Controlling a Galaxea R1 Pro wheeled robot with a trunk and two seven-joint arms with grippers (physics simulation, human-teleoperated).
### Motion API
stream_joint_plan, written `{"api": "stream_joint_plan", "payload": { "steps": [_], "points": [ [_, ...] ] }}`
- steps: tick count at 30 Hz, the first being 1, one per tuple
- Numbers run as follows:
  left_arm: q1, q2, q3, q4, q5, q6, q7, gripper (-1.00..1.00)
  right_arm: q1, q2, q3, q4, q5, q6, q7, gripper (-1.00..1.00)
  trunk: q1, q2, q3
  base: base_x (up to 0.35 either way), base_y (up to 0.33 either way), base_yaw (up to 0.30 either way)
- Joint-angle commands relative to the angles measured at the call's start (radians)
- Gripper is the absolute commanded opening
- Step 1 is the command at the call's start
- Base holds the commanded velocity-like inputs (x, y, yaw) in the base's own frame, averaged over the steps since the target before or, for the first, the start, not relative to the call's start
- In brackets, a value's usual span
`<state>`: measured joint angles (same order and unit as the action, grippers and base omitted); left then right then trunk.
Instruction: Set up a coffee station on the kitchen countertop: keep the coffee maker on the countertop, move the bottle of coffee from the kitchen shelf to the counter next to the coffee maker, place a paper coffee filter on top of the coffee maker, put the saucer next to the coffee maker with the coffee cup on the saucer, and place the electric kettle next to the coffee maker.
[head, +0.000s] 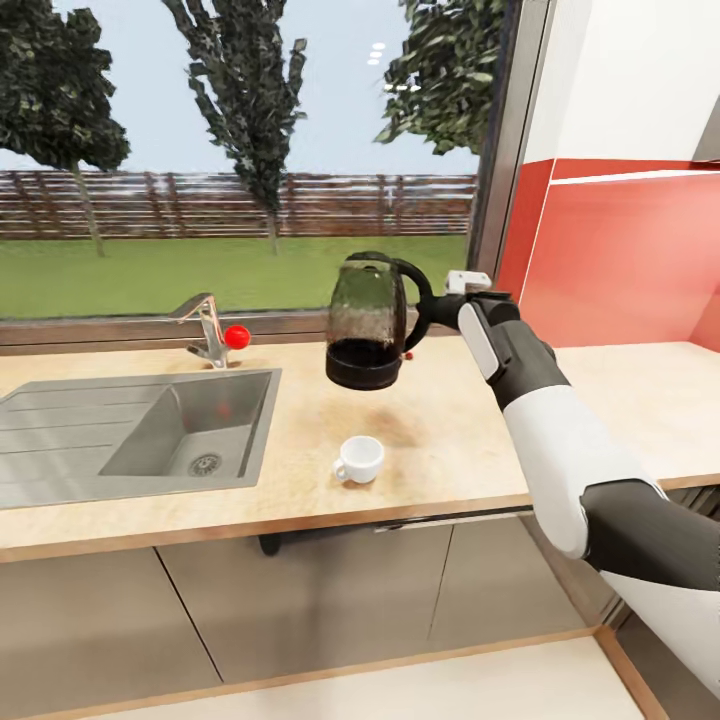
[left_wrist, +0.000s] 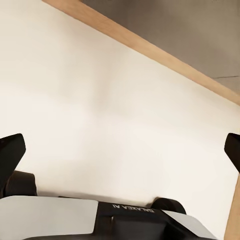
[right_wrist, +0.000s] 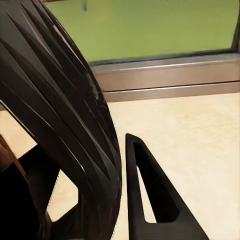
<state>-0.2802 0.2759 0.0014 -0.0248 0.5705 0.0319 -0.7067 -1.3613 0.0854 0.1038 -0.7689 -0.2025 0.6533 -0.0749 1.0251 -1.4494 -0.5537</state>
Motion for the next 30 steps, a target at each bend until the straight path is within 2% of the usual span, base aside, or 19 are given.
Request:
{"api": "stream_joint_plan", "payload": {
  "steps": [1, 7, 24, 30],
  "points": [
    [0.000, 0.000, 0.000, 0.000, 0.003, 0.003, -0.004, 1.00, -0.001, 0.000, 0.002, -0.002, -0.010, 0.004, -0.008, -1.00, 0.000, -0.001, -0.001, 0.000, 0.000, 0.000],
    [0.000, 0.001, 0.000, 0.000, 0.003, 0.003, -0.004, 1.00, 0.000, 0.002, 0.004, -0.006, -0.011, 0.007, -0.008, -1.00, 0.000, -0.001, -0.001, 0.000, 0.000, 0.071],
    [0.000, 0.002, 0.000, 0.000, 0.004, 0.003, -0.004, 1.00, 0.001, 0.002, 0.005, -0.004, -0.011, 0.006, -0.006, -1.00, 0.000, -0.001, -0.001, -0.001, 0.001, 0.264],
    [0.000, 0.002, 0.000, 0.000, 0.003, 0.003, -0.004, 1.00, 0.001, 0.002, 0.004, -0.003, -0.011, 0.006, -0.006, -1.00, 0.000, -0.001, -0.001, -0.164, 0.120, 0.210]
  ]
}}
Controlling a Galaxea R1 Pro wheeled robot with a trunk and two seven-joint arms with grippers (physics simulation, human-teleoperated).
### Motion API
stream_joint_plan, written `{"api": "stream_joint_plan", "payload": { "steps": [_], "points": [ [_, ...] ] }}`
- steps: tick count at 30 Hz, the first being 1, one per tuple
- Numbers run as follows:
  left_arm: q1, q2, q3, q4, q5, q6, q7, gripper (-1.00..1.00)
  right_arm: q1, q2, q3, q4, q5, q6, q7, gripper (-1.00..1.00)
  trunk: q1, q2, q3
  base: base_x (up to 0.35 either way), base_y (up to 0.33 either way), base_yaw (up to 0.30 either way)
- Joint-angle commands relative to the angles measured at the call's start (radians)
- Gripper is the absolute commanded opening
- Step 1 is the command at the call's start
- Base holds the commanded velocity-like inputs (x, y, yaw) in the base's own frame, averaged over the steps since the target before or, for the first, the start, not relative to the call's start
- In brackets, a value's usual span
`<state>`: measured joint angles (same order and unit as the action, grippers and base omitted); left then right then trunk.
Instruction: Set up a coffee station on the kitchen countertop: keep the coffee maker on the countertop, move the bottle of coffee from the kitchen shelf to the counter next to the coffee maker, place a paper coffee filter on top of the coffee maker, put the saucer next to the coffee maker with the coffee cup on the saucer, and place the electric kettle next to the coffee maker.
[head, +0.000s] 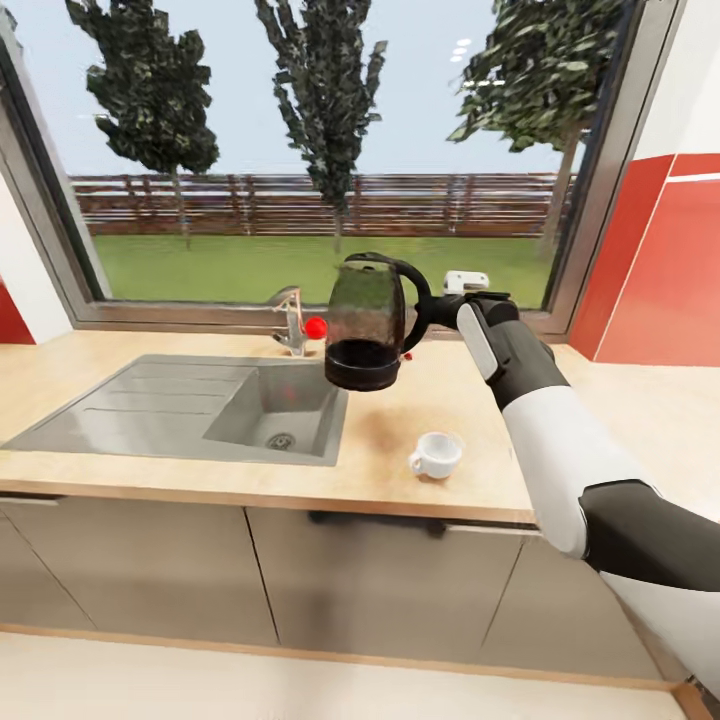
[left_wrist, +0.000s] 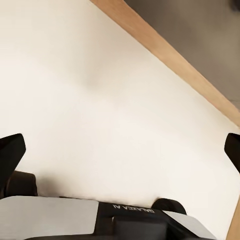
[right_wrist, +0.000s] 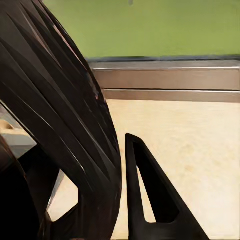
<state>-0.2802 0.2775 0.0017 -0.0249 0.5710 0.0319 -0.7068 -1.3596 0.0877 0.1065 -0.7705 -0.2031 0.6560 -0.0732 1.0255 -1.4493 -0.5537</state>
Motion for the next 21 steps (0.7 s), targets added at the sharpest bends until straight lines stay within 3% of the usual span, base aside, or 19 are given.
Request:
{"api": "stream_joint_plan", "payload": {
  "steps": [1, 7, 13, 21],
  "points": [
    [-0.001, 0.000, 0.000, 0.000, 0.003, 0.003, -0.003, 1.00, -0.001, 0.000, 0.002, -0.001, -0.010, 0.004, -0.008, -1.00, 0.000, -0.001, -0.001, -0.256, 0.182, 0.046],
    [-0.001, 0.001, 0.000, 0.000, 0.004, 0.003, -0.005, 1.00, -0.001, 0.000, 0.002, 0.000, -0.010, 0.004, -0.008, -1.00, 0.000, -0.001, -0.001, -0.212, 0.150, 0.076],
    [-0.001, 0.003, 0.000, 0.000, 0.003, 0.004, -0.005, 1.00, -0.001, 0.000, 0.002, 0.000, -0.010, 0.004, -0.007, -1.00, 0.000, -0.001, -0.001, -0.021, 0.040, 0.249],
    [-0.001, 0.003, 0.000, 0.000, 0.003, 0.005, -0.005, 1.00, -0.001, 0.000, 0.002, 0.000, -0.010, 0.003, -0.007, -1.00, 0.000, -0.001, -0.001, -0.001, 0.244, 0.265]
  ]
}}
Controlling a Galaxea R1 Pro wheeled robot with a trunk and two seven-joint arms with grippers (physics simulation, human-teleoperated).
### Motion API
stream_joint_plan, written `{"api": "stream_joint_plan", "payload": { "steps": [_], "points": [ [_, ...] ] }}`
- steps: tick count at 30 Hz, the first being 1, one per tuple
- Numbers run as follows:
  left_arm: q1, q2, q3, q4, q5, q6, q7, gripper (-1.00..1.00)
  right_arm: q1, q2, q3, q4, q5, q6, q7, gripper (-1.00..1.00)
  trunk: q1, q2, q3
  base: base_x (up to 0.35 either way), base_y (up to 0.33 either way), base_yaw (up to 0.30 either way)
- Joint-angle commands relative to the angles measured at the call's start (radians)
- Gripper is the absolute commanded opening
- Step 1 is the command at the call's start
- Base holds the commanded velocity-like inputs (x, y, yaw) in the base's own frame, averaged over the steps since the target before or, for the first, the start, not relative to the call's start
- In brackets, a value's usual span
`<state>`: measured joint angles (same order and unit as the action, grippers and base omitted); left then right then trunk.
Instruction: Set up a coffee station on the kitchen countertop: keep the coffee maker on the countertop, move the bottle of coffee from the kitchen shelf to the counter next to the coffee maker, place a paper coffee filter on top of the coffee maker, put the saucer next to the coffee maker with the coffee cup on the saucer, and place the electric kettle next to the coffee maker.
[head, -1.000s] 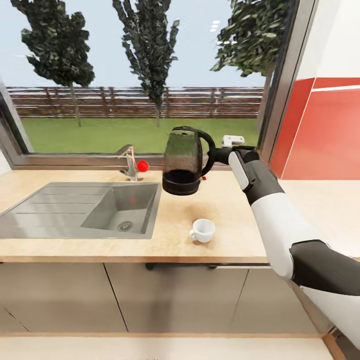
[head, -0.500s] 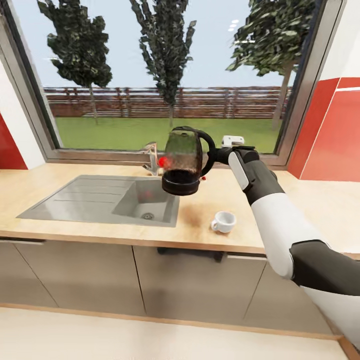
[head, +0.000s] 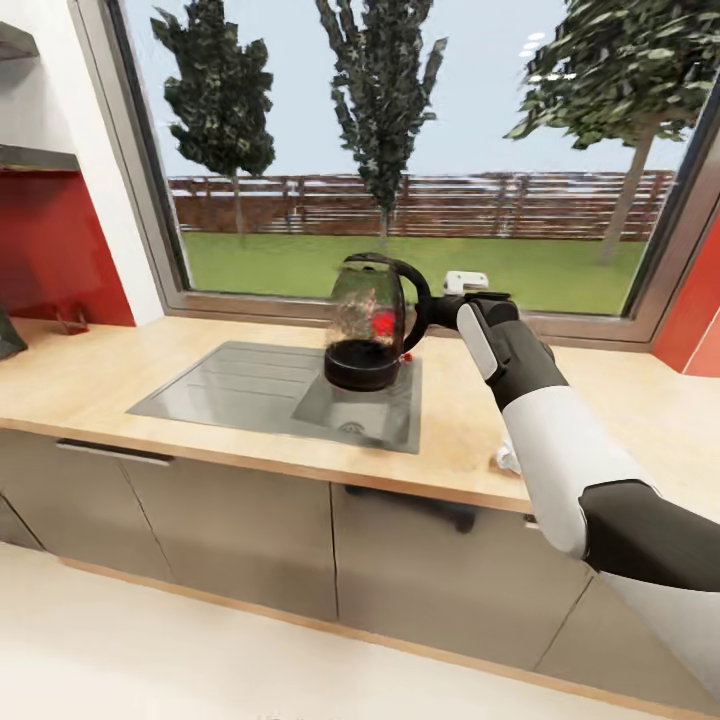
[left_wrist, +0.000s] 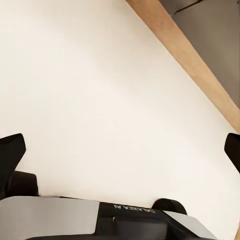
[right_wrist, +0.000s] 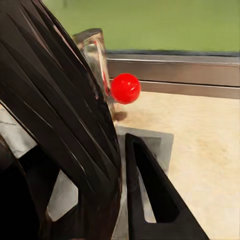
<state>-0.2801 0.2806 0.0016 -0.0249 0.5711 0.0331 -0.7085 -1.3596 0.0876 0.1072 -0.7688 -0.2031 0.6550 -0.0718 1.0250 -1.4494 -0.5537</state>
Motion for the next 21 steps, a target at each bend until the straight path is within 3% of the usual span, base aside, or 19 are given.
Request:
{"api": "stream_joint_plan", "payload": {
  "steps": [1, 21],
  "points": [
    [-0.001, 0.001, 0.000, 0.000, 0.003, 0.004, -0.003, 1.00, -0.001, 0.000, 0.001, -0.001, -0.010, 0.003, -0.008, -1.00, 0.000, -0.001, -0.001, 0.000, 0.297, 0.204],
    [-0.001, 0.003, 0.000, 0.000, 0.003, 0.004, -0.009, 1.00, 0.003, 0.000, 0.000, -0.001, -0.010, 0.002, -0.008, -1.00, 0.000, -0.001, -0.001, 0.000, 0.307, 0.018]
  ]
}}
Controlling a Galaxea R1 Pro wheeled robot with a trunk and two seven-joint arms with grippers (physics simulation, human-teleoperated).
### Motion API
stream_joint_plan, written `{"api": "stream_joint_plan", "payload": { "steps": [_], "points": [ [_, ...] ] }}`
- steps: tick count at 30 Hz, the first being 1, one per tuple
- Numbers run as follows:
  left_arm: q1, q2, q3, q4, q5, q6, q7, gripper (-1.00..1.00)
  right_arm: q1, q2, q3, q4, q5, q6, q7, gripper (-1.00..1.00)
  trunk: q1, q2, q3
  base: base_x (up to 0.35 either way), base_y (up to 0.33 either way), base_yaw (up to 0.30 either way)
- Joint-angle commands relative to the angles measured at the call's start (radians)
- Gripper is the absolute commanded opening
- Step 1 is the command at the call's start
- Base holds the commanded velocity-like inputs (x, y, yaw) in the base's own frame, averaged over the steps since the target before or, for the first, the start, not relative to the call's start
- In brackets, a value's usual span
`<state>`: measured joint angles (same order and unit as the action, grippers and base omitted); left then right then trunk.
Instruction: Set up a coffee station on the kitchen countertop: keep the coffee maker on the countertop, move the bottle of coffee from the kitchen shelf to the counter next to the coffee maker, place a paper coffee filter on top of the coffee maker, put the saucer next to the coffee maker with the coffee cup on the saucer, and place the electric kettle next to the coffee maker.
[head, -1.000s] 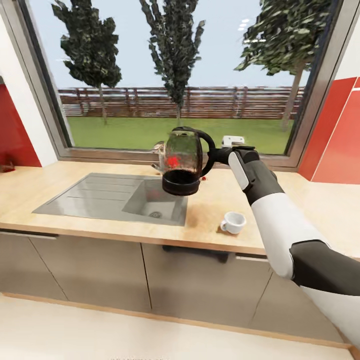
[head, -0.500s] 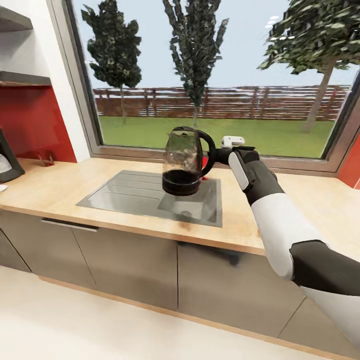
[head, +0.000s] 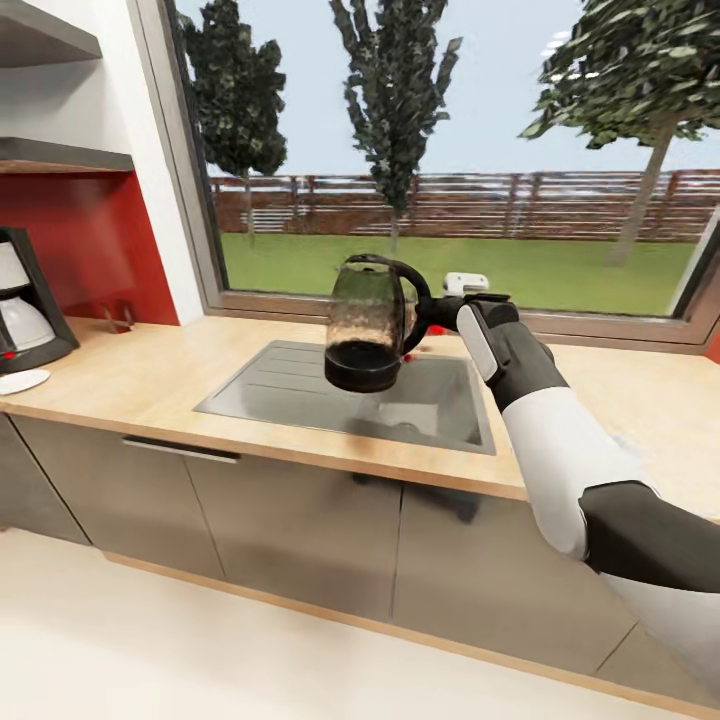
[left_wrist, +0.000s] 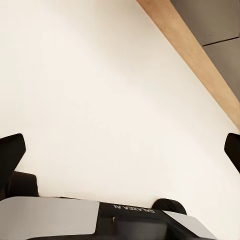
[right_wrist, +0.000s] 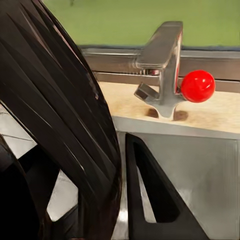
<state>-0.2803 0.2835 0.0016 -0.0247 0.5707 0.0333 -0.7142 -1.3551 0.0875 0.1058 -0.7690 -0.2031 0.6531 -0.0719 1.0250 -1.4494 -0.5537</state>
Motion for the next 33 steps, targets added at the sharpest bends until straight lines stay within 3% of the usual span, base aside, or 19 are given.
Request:
{"api": "stream_joint_plan", "payload": {
  "steps": [1, 20, 33],
  "points": [
    [0.000, 0.000, 0.000, 0.000, 0.003, 0.004, -0.003, 1.00, -0.001, 0.000, 0.002, -0.001, -0.010, 0.003, -0.008, -1.00, 0.000, -0.001, -0.001, 0.000, 0.311, 0.000],
    [0.000, 0.000, 0.000, 0.000, 0.004, 0.004, -0.004, 1.00, 0.001, 0.000, 0.002, 0.000, -0.010, 0.003, -0.008, -1.00, 0.000, -0.001, -0.001, 0.055, 0.308, 0.216],
    [0.000, 0.000, 0.000, 0.000, 0.004, 0.004, -0.004, 1.00, 0.005, 0.000, 0.001, -0.001, -0.010, 0.002, -0.008, -1.00, 0.000, -0.001, -0.001, 0.242, 0.268, 0.028]
  ]
}}
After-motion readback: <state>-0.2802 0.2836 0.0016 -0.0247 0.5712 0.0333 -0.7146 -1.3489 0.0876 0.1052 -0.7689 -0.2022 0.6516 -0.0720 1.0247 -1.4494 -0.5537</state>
